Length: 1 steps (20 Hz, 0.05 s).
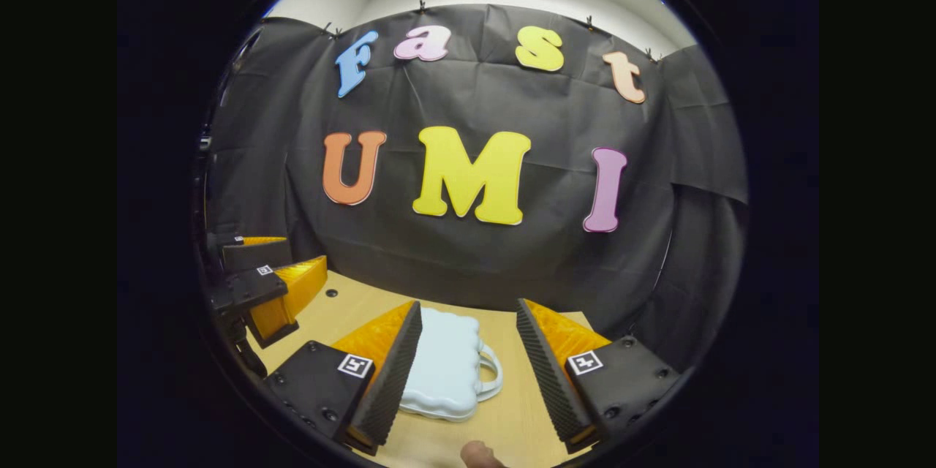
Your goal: First open the suitcase, pack the skin care products into it, and then close the suitcase.
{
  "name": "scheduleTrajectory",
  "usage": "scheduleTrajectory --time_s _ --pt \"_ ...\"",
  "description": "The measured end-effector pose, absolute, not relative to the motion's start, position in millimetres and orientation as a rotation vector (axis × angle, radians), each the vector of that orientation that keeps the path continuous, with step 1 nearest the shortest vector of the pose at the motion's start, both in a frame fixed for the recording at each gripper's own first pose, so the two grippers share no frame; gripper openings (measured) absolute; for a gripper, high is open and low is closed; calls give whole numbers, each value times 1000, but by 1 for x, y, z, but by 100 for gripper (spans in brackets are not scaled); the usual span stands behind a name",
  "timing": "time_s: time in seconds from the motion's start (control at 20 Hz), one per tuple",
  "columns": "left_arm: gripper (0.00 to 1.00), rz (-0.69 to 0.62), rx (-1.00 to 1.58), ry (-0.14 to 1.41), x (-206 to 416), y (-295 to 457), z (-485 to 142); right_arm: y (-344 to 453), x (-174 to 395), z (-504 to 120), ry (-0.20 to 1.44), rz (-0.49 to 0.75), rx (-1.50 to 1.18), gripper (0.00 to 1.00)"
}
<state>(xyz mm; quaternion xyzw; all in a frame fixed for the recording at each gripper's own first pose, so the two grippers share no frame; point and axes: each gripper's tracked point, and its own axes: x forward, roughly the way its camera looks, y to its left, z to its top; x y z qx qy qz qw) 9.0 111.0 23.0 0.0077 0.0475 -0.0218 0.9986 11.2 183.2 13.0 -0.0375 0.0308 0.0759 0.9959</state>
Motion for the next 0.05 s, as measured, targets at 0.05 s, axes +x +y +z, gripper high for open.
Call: scheduleTrajectory --time_s 0.05 --pt "100 -45 12 98 10 110 22 180 12 12 64 147 -76 78"
